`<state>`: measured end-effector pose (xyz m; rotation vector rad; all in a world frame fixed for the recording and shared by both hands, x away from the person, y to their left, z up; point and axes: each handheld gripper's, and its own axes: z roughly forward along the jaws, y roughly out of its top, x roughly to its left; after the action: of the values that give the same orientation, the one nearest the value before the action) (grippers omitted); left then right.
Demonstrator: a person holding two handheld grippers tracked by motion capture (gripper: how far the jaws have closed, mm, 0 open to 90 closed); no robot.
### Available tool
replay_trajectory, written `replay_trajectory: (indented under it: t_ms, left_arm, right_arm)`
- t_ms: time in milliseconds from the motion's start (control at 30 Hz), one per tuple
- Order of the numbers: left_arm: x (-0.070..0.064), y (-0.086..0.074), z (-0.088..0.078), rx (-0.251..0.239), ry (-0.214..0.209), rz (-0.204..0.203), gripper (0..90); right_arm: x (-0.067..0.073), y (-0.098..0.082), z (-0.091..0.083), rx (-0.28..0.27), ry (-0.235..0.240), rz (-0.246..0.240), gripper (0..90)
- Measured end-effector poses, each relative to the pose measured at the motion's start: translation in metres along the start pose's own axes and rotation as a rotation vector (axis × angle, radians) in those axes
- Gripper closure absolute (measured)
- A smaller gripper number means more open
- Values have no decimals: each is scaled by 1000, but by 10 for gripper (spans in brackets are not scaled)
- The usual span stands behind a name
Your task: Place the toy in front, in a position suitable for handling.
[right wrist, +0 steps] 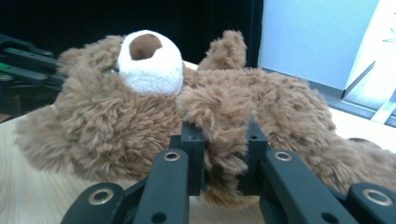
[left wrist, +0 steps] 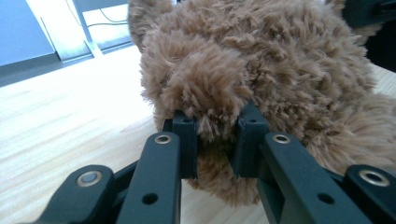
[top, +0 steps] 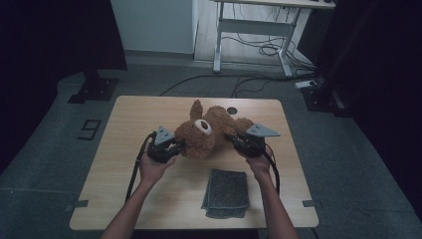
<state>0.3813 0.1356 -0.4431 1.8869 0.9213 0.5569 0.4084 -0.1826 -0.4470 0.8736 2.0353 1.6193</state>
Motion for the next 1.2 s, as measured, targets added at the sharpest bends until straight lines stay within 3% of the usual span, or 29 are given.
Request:
replay_trajectory:
  t_ms: [267, 433, 600, 800, 833, 867, 933, 1033, 1200]
  left_arm:
    - [4, 15, 10, -5, -21, 24, 756]
    - [8, 21, 20, 5, -38, 16, 761]
    - [10, 22, 34, 29, -25, 25, 770]
    - [20, 15, 49, 82, -2, 7, 795]
    - [24, 9, 54, 104, 63, 19, 846]
    - [27, 6, 56, 123, 82, 28, 885]
    - [34, -2, 61, 158, 66, -2, 882]
    - [43, -15, 66, 203, 75, -29, 869]
    - [50, -23, 68, 217, 71, -55, 842]
  right_arm:
    - [7, 8, -18, -27, -21, -18, 770]
    - [13, 13, -27, -43, -25, -32, 771]
    - [18, 12, -30, -41, -31, -46, 771]
    - [23, -3, -13, 13, 4, -34, 770]
    - [23, -6, -9, 29, 11, -30, 770]
    - [22, -9, -4, 36, 22, -20, 770]
    - [20, -13, 3, 43, 35, 3, 770]
    - [16, -20, 16, 70, 56, 31, 770]
    - [19, -26, 30, 94, 76, 32, 770]
